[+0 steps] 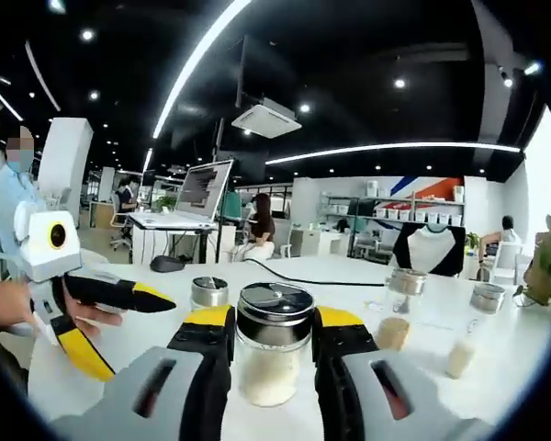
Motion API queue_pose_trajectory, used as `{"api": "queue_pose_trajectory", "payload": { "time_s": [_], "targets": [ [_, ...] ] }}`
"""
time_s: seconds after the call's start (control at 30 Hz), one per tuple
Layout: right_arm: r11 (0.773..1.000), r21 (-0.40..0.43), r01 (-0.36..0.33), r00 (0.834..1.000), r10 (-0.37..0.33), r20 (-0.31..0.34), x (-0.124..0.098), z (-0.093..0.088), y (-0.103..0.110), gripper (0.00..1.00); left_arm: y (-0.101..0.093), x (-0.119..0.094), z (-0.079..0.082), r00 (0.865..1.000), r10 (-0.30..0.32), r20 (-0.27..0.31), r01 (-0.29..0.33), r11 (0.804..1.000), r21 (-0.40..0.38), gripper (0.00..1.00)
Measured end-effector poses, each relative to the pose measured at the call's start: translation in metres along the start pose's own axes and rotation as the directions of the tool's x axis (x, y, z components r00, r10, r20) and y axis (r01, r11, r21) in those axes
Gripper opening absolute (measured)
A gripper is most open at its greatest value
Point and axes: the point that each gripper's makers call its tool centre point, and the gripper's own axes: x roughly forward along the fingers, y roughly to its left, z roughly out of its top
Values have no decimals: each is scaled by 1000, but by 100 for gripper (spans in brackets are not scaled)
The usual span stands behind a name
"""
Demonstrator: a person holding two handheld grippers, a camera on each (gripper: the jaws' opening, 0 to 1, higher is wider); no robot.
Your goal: Rotate the seasoning bottle until the label or dispensing opening points toward the visible target arrow and the bottle remains upright within the marked orientation range
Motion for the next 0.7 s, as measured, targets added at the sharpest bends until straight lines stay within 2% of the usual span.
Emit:
{"api": "queue_pose_trajectory", "payload": {
  "time_s": [0.07, 0.1, 0.17, 0.23, 0.3, 0.43, 0.5, 0.57, 0.6, 0.63, 0.67, 0.7],
  "targets": [
    [1000, 16, -26, 1000, 26, 7, -9, 2, 12, 31, -8, 2, -4, 999, -18, -28, 19, 999, 35, 66],
    [999, 13, -30, 1000, 30, 8, -11, 2, 16, 31, -10, 3, -3, 1000, -21, -22, 21, 999, 36, 64],
    [999, -18, -42, 999, 42, 2, -18, 3, 26, 31, -18, 4, 2, 998, -56, 13, 56, 998, -1, 62],
    [998, -31, -50, 999, 50, 7, -24, 5, 35, 31, -23, 4, 2, 997, -80, 8, 80, 996, -38, 56],
    [997, -20, -80, 997, 80, 10, -30, 7, 46, 31, -27, 4, -1, 995, -98, 1, 98, 995, -30, 53],
    [992, -21, -128, 992, 128, 14, -39, 8, 64, 31, -42, 6, -2, 988, -156, -10, 156, 987, 32, 55],
    [988, 11, -152, 988, 152, 21, -44, 9, 70, 31, -50, 5, 1, 982, -191, -1, 191, 980, 54, 53],
    [980, 8, -199, 980, 198, 31, -49, 9, 78, 31, -60, 4, -1, 970, -241, -12, 241, 966, 88, 50],
    [970, 7, -242, 969, 241, 48, -53, 9, 85, 31, -64, 3, -4, 966, -256, -35, 258, 960, 110, 50],
    [967, 21, -252, 967, 251, 53, -54, 8, 87, 31, -65, 3, -6, 965, -258, -45, 262, 957, 123, 50],
    [960, 53, -275, 961, 273, 52, -58, 3, 89, 31, -71, 1, -10, 957, -282, -67, 289, 942, 168, 50],
    [959, 58, -278, 960, 275, 53, -60, 2, 89, 31, -72, 1, -10, 955, -289, -69, 297, 939, 174, 48]
  ]
}}
